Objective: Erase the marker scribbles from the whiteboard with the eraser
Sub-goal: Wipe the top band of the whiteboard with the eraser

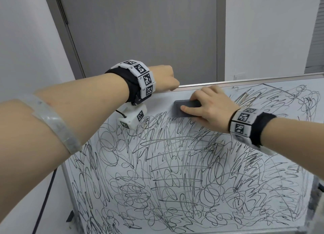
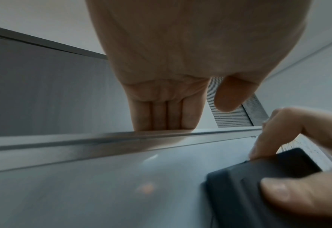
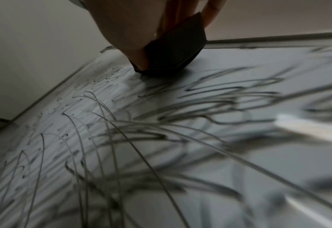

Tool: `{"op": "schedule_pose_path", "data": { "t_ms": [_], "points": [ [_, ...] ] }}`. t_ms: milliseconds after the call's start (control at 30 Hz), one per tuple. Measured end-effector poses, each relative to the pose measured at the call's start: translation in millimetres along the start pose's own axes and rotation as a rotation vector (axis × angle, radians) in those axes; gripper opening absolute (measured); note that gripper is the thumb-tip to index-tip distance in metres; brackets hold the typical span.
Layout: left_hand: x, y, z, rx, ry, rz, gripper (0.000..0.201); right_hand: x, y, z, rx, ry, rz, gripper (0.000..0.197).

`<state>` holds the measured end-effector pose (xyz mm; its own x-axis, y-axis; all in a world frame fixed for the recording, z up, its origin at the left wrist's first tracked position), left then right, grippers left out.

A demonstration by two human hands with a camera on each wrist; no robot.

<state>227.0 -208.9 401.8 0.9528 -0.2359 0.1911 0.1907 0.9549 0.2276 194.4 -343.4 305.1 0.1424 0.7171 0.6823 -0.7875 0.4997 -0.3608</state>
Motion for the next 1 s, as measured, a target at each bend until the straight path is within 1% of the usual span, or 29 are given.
{"op": "schedule_pose_path", "data": {
  "t_ms": [133,233,333,400,500,567,633,733,767,833,900,933,1000],
  "points": [
    [1,-7,0,-0.031,0.002,-0.011,0.032,24,28,-24,0.021,-0.008,0.019,0.040],
    [2,-8,2,0.006,-0.019,-0.021,0.035,22,25,-22,0.020,-0.001,-0.002,0.042],
    [5,-13,1,0.061,-0.027,-0.080,0.031,1,6,-8,-0.011,0.019,-0.034,0.042],
    [7,-13,1,0.103,-0.046,-0.099,0.032,-19,-15,6,-0.033,0.025,-0.085,0.041],
    [7,-12,2,0.168,-0.058,-0.102,0.035,-57,-51,32,-0.088,-0.017,-0.193,0.039],
    [5,-13,4,0.197,-0.034,-0.110,0.031,-78,-70,46,-0.111,-0.051,-0.266,0.045],
    [6,-19,6,0.218,-0.003,-0.111,0.026,-89,-78,53,-0.134,-0.065,-0.310,0.048],
    [13,-33,8,0.228,0.032,-0.090,0.016,-82,-72,50,-0.128,-0.062,-0.303,0.045],
    [17,-41,6,0.209,0.048,-0.099,0.018,-76,-67,48,-0.119,-0.063,-0.294,0.044],
    [26,-60,1,0.159,0.077,-0.157,0.039,-64,-57,41,-0.101,-0.067,-0.277,0.041],
    [32,-81,-1,0.132,0.076,-0.206,0.054,-58,-52,37,-0.087,-0.068,-0.280,0.039],
    [35,-89,1,0.120,0.065,-0.215,0.056,-58,-52,37,-0.083,-0.073,-0.287,0.039],
    [39,-95,6,0.121,0.040,-0.215,0.053,-63,-56,40,-0.076,-0.080,-0.297,0.040]
  ]
}}
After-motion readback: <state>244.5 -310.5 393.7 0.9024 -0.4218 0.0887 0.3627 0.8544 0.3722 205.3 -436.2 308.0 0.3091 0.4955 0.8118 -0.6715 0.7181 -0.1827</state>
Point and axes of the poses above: each hand's wrist, its own x-axis towards the middle knuckle, its own z-axis out of the back of the hand, y = z × x, the point moved 7 cm from there along x, towards the middle knuckle, and after that the axes turned 13 degrees about x, right-handed, at the moved point
